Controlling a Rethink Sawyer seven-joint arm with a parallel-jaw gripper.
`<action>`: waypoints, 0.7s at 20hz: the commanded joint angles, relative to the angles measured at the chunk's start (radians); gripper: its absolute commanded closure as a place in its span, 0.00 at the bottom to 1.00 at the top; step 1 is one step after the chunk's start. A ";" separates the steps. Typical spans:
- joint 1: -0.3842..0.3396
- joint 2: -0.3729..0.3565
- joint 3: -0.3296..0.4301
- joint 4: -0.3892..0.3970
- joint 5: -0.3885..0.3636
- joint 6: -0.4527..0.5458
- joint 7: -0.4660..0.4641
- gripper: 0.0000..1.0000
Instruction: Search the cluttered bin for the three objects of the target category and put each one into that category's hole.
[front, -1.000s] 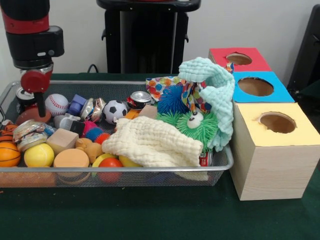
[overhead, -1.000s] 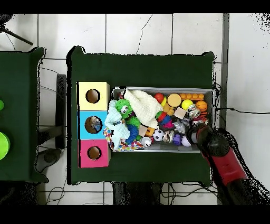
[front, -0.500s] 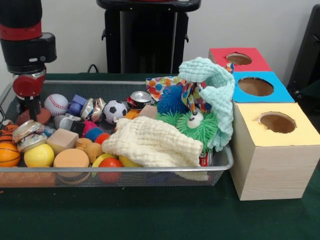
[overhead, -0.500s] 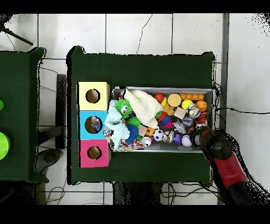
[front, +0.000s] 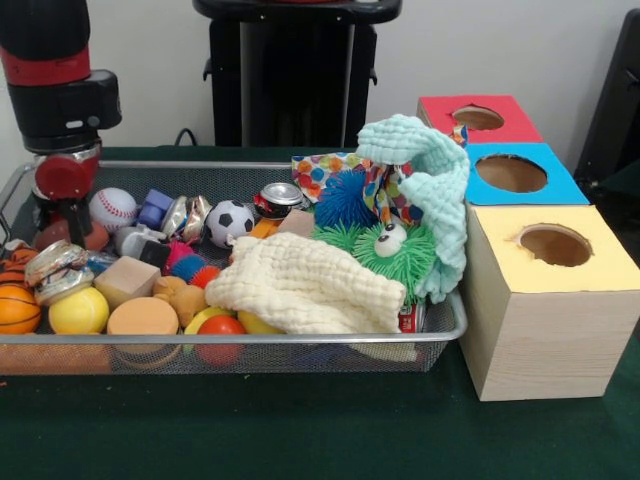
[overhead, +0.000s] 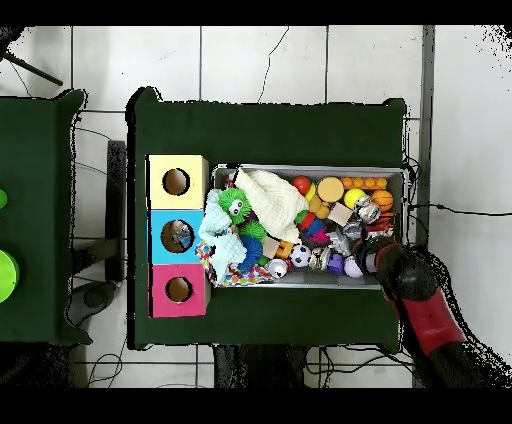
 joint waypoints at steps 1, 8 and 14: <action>-0.030 0.081 0.160 0.101 0.027 -0.089 0.247 0.00; -0.064 0.130 0.217 0.082 0.025 -0.108 0.227 0.00; -0.117 0.199 0.286 0.076 0.004 -0.154 0.231 0.00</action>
